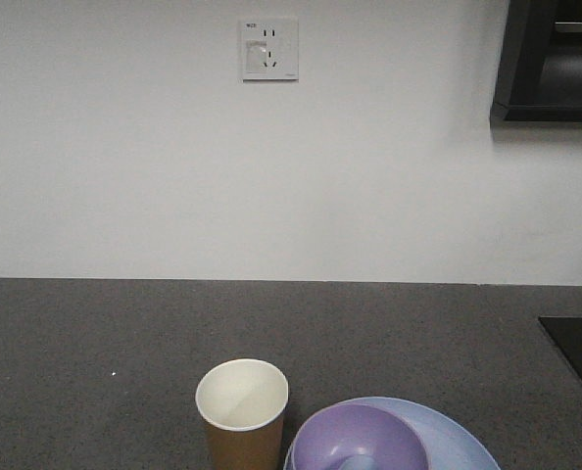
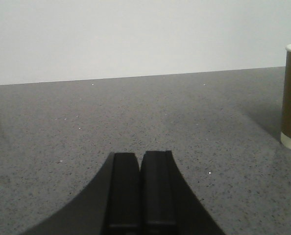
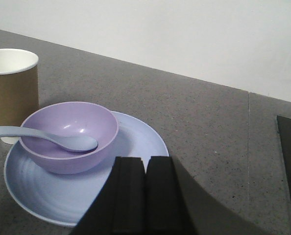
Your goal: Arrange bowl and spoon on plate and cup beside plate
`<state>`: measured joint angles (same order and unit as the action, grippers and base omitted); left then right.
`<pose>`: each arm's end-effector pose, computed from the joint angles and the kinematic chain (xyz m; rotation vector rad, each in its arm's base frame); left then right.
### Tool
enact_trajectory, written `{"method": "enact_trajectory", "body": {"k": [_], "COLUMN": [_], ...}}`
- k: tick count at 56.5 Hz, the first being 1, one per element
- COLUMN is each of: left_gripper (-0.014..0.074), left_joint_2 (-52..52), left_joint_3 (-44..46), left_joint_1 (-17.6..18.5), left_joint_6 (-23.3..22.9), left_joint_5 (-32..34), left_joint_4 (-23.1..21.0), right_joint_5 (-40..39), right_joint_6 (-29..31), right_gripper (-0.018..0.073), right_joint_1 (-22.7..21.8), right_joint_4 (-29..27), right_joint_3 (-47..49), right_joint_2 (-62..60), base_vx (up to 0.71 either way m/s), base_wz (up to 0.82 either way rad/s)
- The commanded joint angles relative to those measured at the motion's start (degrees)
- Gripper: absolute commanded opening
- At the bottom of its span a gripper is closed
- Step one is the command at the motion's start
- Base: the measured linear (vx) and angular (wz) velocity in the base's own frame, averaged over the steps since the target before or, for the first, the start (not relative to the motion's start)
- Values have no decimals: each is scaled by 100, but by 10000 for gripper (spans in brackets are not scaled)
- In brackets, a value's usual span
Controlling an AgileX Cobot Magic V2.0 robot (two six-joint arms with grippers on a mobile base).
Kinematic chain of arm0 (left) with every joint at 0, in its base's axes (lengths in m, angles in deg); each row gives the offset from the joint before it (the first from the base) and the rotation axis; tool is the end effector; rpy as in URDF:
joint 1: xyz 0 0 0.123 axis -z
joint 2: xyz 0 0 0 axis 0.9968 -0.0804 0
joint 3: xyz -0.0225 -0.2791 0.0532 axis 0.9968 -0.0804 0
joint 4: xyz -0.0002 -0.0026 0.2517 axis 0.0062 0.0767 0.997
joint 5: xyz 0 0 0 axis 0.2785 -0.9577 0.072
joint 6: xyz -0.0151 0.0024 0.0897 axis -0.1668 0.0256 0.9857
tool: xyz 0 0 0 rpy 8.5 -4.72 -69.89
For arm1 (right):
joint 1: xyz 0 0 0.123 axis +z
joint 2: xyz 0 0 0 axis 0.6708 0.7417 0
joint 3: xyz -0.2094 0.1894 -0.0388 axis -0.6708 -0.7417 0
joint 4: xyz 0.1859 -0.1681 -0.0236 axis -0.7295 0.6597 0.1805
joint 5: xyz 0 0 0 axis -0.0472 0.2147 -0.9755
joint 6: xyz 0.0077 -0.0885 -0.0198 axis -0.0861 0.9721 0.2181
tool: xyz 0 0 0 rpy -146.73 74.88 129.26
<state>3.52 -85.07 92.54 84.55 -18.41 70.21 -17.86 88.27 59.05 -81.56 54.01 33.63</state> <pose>0.0562 -0.0068 0.1920 0.0926 1.6390 -0.1008 0.0718 0.0211 0.2899 -0.3576 1.7836 0.1265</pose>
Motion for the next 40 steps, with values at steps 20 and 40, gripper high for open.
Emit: {"method": "enact_trajectory", "body": {"k": [20, 40], "left_gripper": [-3, -3], "left_joint_2": [99, 99], "left_joint_3": [142, 142], "left_joint_1": [-8, -8], "left_joint_6": [-7, -7], "left_joint_5": [421, 421], "left_joint_4": [-10, -10], "right_joint_5": [-1052, -1936], "right_joint_6": [61, -468], "right_gripper": [-6, -6], "right_joint_1": [-16, -1331], "right_joint_4": [82, -392], "right_joint_3": [-326, -2486], "right_joint_2": [-172, -1587], "base_vx": [0, 0], "base_wz": [0, 0]}}
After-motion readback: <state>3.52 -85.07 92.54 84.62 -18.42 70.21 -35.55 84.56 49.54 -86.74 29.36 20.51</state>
